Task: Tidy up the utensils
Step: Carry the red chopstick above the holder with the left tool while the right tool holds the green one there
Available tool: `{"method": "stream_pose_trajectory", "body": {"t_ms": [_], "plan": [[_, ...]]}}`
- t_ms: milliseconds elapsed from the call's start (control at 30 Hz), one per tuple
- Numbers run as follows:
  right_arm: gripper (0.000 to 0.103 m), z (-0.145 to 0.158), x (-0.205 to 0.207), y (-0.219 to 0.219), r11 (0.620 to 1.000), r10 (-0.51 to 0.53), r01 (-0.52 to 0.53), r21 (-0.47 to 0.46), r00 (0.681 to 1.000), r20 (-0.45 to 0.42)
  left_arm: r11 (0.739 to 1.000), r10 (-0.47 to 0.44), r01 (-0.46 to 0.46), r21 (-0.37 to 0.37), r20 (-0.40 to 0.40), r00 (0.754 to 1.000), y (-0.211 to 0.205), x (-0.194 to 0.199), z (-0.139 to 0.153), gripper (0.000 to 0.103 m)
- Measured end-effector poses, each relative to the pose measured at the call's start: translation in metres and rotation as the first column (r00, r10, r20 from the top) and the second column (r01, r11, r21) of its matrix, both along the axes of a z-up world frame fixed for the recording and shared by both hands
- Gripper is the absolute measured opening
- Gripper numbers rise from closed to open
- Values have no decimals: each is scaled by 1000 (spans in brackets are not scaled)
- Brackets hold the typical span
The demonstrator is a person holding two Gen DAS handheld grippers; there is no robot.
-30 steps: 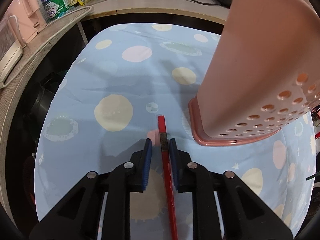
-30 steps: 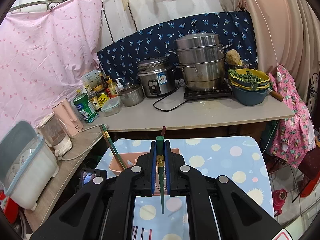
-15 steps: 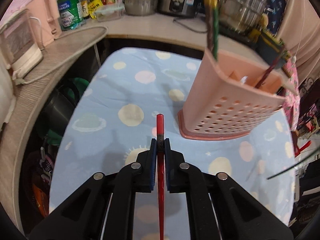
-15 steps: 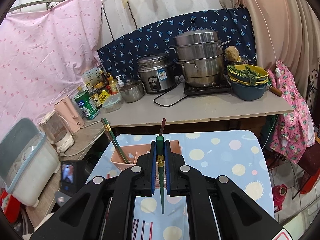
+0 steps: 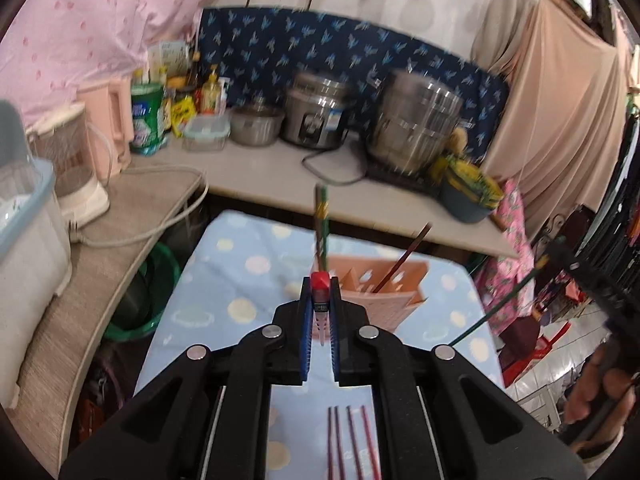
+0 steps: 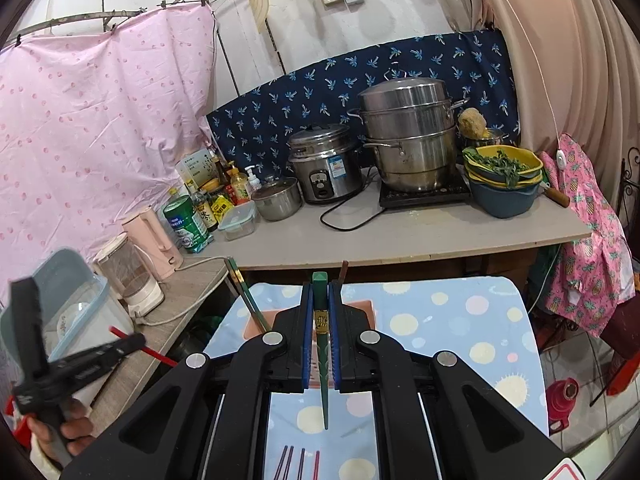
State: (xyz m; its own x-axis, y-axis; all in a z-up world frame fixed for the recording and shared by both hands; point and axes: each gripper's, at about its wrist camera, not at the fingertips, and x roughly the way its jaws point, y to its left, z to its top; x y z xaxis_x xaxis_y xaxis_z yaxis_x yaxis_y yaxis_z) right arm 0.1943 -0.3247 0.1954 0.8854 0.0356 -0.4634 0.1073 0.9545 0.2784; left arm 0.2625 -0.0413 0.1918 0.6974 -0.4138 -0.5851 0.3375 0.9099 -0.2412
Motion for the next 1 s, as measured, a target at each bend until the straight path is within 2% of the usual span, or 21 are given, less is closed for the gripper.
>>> {"method": "stream_pose_trajectory", "body": {"t_ms": [100,267,467,567,1000], "plan": [[7,14,11,-3,1000,1,-1,8,1000,25,999,-19,21,-32,63,998,-6,1,33,7],[7,43,32,-6,1000,6,-7,11,996,86,999,-12,19,-39,184,983,-24,11,79,7],[7,60,65,0,1000,2,-1,-9,992,124,999,19,-12,-33,246,969,-48,42,99,7],[7,54,82,3,1000,5,-4,-10,994,113,999,27,-21,-29,243,970,-57,59,91,7],[7,-24,128,3,1000,14,-14,-2,999,-30,997,53,-58,49,82,995,-71,104,-6,7]]}}
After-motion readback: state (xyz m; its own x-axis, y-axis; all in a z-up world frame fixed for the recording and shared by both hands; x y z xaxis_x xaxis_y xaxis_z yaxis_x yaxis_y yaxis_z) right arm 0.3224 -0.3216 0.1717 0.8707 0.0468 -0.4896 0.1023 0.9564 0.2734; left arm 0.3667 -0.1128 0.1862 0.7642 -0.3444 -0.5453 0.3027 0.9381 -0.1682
